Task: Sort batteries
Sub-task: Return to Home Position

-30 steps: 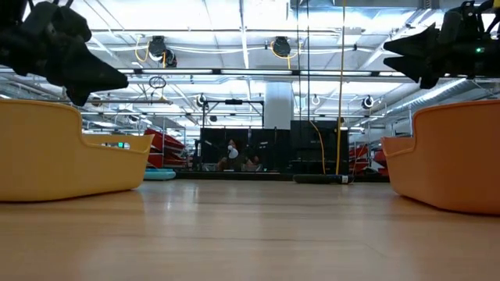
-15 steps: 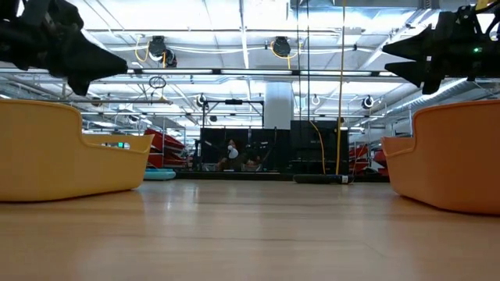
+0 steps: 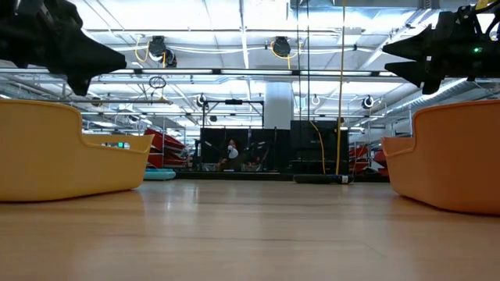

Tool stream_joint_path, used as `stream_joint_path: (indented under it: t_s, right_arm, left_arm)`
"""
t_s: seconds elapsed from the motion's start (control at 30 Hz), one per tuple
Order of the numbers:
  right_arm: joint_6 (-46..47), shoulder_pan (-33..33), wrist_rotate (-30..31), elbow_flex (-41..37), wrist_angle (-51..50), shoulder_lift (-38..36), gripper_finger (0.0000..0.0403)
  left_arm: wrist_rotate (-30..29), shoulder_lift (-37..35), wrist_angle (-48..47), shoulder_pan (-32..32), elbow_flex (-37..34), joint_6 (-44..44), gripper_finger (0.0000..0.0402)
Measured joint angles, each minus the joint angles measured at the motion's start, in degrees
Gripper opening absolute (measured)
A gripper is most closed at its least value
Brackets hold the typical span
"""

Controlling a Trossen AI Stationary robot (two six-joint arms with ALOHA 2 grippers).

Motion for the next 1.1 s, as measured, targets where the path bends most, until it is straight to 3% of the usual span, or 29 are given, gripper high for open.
stream_joint_path:
  t_s: [0.13,0.77,0.9,1.1]
  right_arm:
    - [0.0,0.0,0.0,0.0,-0.09,0.0,0.0297]
    - [0.12,0.0,-0.02,-0.02,-0.24,0.0,0.0297]
    - [4.42,0.0,-0.38,-0.02,-0.04,0.02,0.0297]
    - [4.3,0.02,-13.77,-0.11,-3.43,0.04,0.0297]
  left_arm:
    - [3.02,0.01,-0.01,-0.01,0.0,-5.1,0.0074]
    - [3.34,0.01,0.0,0.0,0.0,-4.74,0.0074]
    - [3.34,0.01,0.0,0.0,0.0,-4.74,0.0074]
    - [3.35,0.01,-0.02,0.0,0.0,-4.75,0.0074]
